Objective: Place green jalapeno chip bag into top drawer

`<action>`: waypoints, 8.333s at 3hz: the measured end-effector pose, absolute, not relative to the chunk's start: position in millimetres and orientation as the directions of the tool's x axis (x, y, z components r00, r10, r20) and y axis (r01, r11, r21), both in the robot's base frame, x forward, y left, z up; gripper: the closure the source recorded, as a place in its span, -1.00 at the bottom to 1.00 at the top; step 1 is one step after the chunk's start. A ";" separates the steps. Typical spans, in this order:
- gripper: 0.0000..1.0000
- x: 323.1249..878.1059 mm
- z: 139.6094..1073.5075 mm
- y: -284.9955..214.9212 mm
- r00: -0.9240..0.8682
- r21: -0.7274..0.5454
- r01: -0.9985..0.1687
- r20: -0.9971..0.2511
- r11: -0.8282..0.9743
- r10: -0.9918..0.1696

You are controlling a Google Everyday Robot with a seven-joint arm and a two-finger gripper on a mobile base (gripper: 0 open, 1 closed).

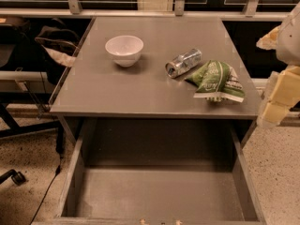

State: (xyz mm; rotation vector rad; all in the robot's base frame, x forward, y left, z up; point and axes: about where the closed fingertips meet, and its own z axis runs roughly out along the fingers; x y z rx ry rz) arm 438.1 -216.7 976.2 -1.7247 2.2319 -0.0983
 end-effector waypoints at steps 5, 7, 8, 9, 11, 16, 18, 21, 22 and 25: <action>-1.00 494.3 930.0 -220.8 -0.269 -0.233 -0.909 -0.302 0.344 -0.915; -1.00 541.6 905.1 -206.8 -0.241 -0.222 -0.922 -0.315 0.318 -0.918; -1.00 543.2 906.3 -205.2 -0.238 -0.225 -0.922 -0.316 0.316 -0.918; -0.46 543.2 906.3 -205.2 -0.238 -0.225 -0.922 -0.316 0.316 -0.918; 0.62 543.2 906.3 -205.2 -0.238 -0.225 -0.922 -0.316 0.316 -0.918; 1.00 535.3 941.5 -174.9 -0.028 -0.184 -0.972 -0.519 0.143 -0.854; 1.00 505.1 945.5 -182.0 0.117 -0.168 -0.986 -0.631 -0.012 -0.767; 1.00 386.9 972.7 -221.4 -0.083 -0.340 -0.881 -0.574 0.330 -0.815; 1.00 376.0 943.8 -221.8 -0.247 -0.368 -0.802 -0.512 0.470 -0.822; 1.00 399.0 911.9 -232.2 -0.385 -0.418 -0.701 -0.461 0.578 -0.800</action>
Offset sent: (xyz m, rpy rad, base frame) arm 0.0399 -0.0024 -0.0051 0.0759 -0.0583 -0.0343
